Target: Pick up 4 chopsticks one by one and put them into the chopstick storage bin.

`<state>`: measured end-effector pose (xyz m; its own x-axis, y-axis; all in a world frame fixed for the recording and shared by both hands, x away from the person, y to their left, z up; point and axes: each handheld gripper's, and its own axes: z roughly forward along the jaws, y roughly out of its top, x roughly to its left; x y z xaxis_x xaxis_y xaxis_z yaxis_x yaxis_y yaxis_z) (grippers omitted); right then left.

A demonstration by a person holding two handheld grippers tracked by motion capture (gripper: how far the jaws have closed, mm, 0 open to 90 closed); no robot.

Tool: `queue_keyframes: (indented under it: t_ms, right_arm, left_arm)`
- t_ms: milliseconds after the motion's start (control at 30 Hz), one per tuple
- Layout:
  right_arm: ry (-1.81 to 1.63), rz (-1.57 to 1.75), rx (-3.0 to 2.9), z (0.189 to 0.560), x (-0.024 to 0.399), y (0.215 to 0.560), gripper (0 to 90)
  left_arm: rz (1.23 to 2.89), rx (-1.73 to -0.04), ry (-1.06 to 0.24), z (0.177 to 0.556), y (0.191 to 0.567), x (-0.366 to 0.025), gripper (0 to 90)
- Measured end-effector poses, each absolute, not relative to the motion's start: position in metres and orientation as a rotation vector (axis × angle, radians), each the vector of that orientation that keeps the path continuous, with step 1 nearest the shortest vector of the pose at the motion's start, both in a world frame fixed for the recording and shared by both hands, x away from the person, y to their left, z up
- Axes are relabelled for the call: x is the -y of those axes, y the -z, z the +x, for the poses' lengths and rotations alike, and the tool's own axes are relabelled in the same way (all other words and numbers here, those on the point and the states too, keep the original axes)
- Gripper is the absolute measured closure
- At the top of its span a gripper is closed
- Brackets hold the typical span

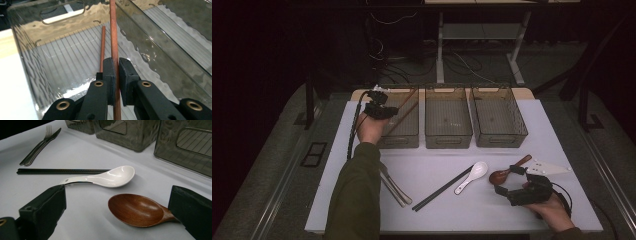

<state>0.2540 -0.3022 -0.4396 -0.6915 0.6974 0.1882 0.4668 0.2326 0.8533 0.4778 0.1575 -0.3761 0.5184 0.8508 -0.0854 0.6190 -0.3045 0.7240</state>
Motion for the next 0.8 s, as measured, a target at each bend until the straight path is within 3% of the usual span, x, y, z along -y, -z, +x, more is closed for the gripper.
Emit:
queue_keyframes:
  t_ms: [467, 800]
  right_arm:
    - [-1.444, 1.098, -2.270, 0.2538, 0.3026, 0.4393, 1.5]
    - [-1.443, 1.101, -2.270, 0.2539, 0.3030, 0.4393, 1.5]
  left_arm:
    - [2.030, -1.246, -0.396, 0.4815, 0.3819, -0.1563, 82.0]
    - [2.023, -1.257, -0.407, 0.4820, 0.3815, -0.1602, 74.5]
